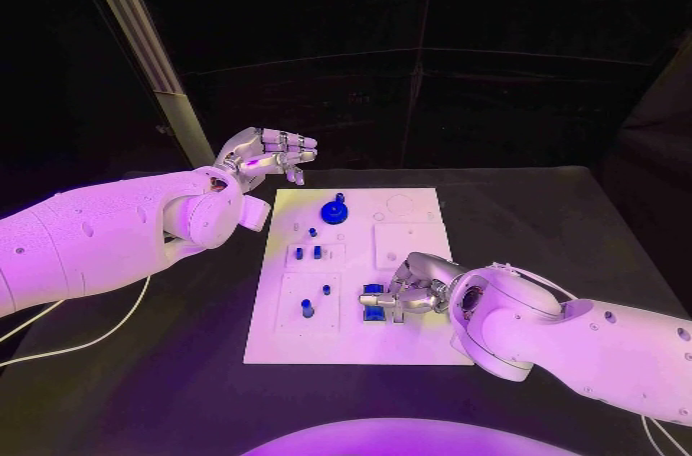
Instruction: Assemble the parts on the task board
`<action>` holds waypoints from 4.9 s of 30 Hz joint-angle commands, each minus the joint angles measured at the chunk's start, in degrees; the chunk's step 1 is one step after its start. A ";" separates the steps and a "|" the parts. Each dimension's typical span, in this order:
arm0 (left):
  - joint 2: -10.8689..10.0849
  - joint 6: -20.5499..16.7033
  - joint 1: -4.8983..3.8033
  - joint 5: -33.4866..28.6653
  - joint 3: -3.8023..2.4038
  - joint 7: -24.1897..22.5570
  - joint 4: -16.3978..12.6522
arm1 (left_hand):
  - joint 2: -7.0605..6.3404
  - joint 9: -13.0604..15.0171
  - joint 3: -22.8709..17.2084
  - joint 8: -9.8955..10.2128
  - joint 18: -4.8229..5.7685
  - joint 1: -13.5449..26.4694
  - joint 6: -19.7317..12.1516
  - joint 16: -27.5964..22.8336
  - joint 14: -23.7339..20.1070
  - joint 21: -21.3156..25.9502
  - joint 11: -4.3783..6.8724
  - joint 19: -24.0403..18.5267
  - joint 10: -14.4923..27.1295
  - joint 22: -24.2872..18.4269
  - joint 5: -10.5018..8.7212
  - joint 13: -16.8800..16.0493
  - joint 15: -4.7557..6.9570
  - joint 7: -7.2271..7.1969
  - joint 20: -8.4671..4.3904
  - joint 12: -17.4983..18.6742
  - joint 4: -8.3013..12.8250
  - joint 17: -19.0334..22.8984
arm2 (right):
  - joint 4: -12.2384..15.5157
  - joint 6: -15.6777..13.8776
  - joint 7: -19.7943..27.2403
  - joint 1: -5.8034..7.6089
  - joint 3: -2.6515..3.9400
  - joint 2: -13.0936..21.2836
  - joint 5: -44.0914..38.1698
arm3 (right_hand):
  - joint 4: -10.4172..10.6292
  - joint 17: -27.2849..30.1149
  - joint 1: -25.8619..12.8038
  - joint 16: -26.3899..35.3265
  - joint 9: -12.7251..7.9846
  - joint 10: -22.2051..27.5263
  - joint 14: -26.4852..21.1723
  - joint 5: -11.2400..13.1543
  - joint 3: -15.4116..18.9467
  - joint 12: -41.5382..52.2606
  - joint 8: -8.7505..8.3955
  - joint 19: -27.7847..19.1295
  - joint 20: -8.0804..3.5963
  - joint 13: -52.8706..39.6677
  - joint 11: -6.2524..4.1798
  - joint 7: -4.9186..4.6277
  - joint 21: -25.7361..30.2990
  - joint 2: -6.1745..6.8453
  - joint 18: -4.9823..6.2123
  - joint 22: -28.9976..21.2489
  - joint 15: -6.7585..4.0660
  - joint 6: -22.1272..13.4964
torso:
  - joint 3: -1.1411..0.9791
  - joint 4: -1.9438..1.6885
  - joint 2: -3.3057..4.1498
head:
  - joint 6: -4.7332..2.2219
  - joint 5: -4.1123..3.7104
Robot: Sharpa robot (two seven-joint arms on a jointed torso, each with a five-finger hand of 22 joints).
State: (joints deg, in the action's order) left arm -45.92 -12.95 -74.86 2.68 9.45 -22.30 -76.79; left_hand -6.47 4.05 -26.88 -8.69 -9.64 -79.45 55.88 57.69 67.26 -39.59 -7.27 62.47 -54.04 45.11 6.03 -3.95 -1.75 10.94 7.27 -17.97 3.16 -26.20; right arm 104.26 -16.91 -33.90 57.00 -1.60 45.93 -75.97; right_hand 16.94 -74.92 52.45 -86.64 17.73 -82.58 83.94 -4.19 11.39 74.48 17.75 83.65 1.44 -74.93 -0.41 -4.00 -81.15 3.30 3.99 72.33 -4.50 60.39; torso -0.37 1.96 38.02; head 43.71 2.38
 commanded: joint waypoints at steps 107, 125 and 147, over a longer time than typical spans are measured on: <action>-0.30 1.11 0.20 -0.11 0.31 -0.05 0.16 | 0.05 0.03 0.20 -0.38 -0.90 0.49 -0.32 0.40 -0.24 0.17 -0.05 -0.11 0.62 -0.20 -0.03 0.05 -0.25 -0.04 0.36 -0.62 -0.01 0.21 | 1.98 3.12 -0.47 0.00 0.01 6.56 -13.11 | -4.65 -7.20 18.31 1.84 1.91 0.12 4.35 -12.94 0.72 -1.50 -0.79 -0.12 0.15 -2.23 -0.59 0.76 1.57 -5.24 -0.16 -1.16 -0.22 2.84 | 0.03 0.21 -0.23 | -0.10 -1.59; -0.42 1.11 0.20 -0.11 0.31 0.02 0.03 | 0.05 0.03 0.20 -0.38 -0.90 0.49 -0.32 0.40 -0.24 0.17 -0.05 -0.11 0.62 -0.20 -0.03 0.05 -0.25 -0.04 0.36 -0.62 -0.01 0.21 | 0.76 5.71 -1.72 -0.23 0.00 4.51 -14.16 | -6.65 -7.38 22.00 1.82 3.49 -0.35 4.41 -12.83 0.73 -1.11 1.48 0.10 -0.66 -2.61 -1.55 1.82 1.50 -5.65 -0.24 -0.86 -1.05 3.63 | -0.05 0.27 -0.29 | 0.17 -1.32; -0.52 1.14 0.19 -0.11 0.31 0.12 -0.08 | 0.05 0.03 0.20 -0.38 -0.90 0.49 -0.32 0.40 -0.24 0.17 -0.05 -0.11 0.62 -0.20 -0.03 0.05 -0.25 -0.04 0.36 -0.62 -0.01 0.21 | 0.29 6.76 -2.73 -0.49 -0.01 3.67 -15.62 | -8.13 -7.51 24.09 1.79 4.26 -0.66 4.45 -9.78 -0.18 -0.75 2.49 0.22 -0.90 -2.96 -1.82 2.12 1.47 -6.74 -0.29 -0.67 -1.28 3.31 | -0.05 0.30 -0.29 | 0.35 -1.30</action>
State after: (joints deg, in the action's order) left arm -46.39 -12.45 -74.59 2.68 9.79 -21.98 -76.76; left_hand -6.47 4.05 -26.89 -8.69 -9.64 -79.45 55.88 57.90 67.26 -39.59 -7.48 62.47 -53.84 44.99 6.03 -3.95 -1.75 10.94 7.27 -18.40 3.17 -26.06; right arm 104.64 -11.07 -35.96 56.57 -1.54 49.57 -90.75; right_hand 9.13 -74.91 75.72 -85.02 21.95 -82.82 83.94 -14.30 11.24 73.90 19.93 83.74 0.90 -77.61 -1.45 -2.28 -79.82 -3.20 3.99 71.63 -5.33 63.81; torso -0.41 2.22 37.75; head 44.06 1.14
